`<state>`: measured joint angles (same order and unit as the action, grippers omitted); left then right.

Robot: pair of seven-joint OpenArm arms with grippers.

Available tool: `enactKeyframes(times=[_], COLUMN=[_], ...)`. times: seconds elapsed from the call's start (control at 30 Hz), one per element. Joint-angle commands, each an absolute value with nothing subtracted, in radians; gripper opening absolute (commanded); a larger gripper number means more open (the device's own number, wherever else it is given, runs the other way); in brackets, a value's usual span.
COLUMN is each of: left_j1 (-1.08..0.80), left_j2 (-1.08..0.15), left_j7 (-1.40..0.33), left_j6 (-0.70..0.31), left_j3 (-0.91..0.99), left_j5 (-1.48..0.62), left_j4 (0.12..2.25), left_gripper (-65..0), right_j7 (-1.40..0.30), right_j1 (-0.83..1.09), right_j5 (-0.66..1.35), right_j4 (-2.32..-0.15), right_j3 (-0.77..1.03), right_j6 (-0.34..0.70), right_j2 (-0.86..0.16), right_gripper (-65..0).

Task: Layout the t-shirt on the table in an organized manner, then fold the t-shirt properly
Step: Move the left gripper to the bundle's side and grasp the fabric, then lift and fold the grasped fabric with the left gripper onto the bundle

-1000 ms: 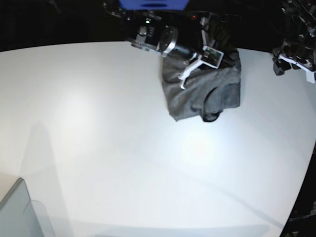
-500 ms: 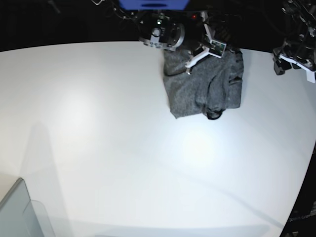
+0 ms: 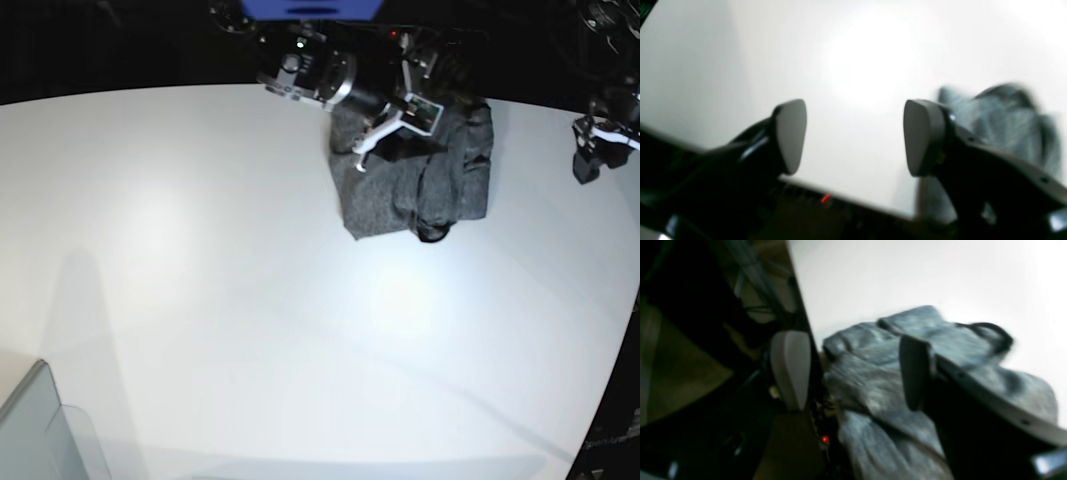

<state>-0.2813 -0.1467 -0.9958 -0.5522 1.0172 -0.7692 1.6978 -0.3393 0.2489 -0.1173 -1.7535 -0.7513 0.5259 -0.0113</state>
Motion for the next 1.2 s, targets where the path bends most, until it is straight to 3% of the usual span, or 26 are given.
enactKeyframes(times=[0.0, 0.23, 0.4, 0.9, 1.17], left_j1=[-0.251, -0.127, -0.13, -0.035, 0.019], left_j2=[-0.162, -0.151, -0.153, -0.156, -0.162], left_j7=[-0.98, -0.981, -0.98, -0.967, -0.97], left_j6=[-0.552, -0.545, -0.363, -0.364, -0.372], left_j3=[0.997, 0.76, 0.581, 0.435, 0.366], left_j5=[-0.809, -0.814, -0.814, -0.809, -0.644], left_j4=[1.718, 1.716, 1.702, 1.558, 1.474], left_gripper=[-21.2, -21.2, -21.2, -21.2, -21.2], right_j7=[-0.317, -0.317, -0.318, -0.318, -0.318], right_j1=[0.302, 0.352, 0.354, 0.354, 0.352], right_j5=[-0.122, -0.124, -0.124, -0.122, -0.122], right_j4=[-1.785, -1.808, -1.808, -1.804, -1.791], right_j3=[-0.763, -0.72, -0.71, -0.673, -0.673], right_j6=[0.545, 0.545, 0.545, 0.545, 0.545], right_j2=[-0.015, -0.07, -0.101, -0.096, -0.099], right_gripper=[-22.4, -22.4, -22.4, -22.4, -22.4])
